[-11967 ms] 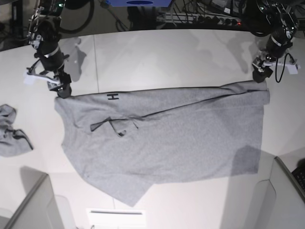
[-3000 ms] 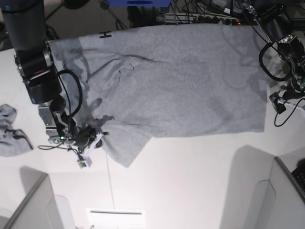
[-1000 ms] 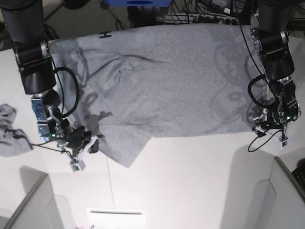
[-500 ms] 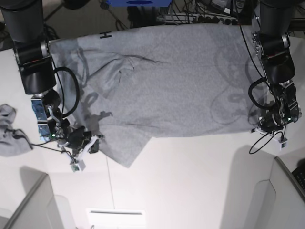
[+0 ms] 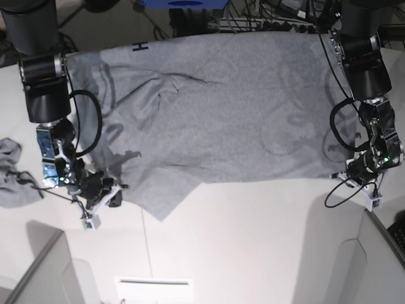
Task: Fold the T-shirt properly
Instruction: 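Hold the hem corners and lift them slightly with both grippers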
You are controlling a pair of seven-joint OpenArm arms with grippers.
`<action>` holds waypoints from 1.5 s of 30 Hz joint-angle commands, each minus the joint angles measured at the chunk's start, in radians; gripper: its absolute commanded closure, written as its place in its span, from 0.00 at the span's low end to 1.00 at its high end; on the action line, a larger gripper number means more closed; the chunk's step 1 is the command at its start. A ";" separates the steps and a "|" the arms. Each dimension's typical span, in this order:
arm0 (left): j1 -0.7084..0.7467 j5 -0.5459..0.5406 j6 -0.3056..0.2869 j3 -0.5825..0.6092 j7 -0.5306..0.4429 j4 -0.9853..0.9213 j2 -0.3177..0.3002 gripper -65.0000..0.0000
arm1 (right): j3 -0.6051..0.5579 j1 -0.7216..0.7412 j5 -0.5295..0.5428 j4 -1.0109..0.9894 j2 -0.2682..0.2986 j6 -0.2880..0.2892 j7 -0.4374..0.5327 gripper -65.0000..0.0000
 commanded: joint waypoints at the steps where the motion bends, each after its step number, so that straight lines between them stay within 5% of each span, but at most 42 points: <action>1: -0.015 -0.008 -0.002 -0.007 -0.011 0.042 -0.018 1.00 | 0.005 0.032 0.012 0.014 0.014 0.001 0.021 1.00; 12: 0.057 -0.010 -0.002 -0.007 0.052 0.235 0.011 1.00 | 0.010 0.007 0.012 0.019 0.016 0.001 0.020 1.00; 22: 0.065 -0.010 -0.002 -0.007 0.051 0.203 0.015 1.00 | 0.087 0.031 0.012 0.022 0.014 0.001 -0.022 1.00; 28: 0.063 -0.008 -0.002 -0.007 0.051 0.201 0.012 1.00 | 0.093 0.083 0.012 0.013 0.014 0.002 -0.160 0.33; 40: 0.066 -0.004 -0.002 -0.007 0.051 0.201 0.011 1.00 | 0.087 0.218 0.005 -0.205 -0.007 0.008 -0.213 0.30; 45: 0.068 0.001 -0.002 -0.007 0.051 0.200 0.011 1.00 | -0.062 0.232 -0.002 -0.207 -0.032 0.010 -0.209 0.30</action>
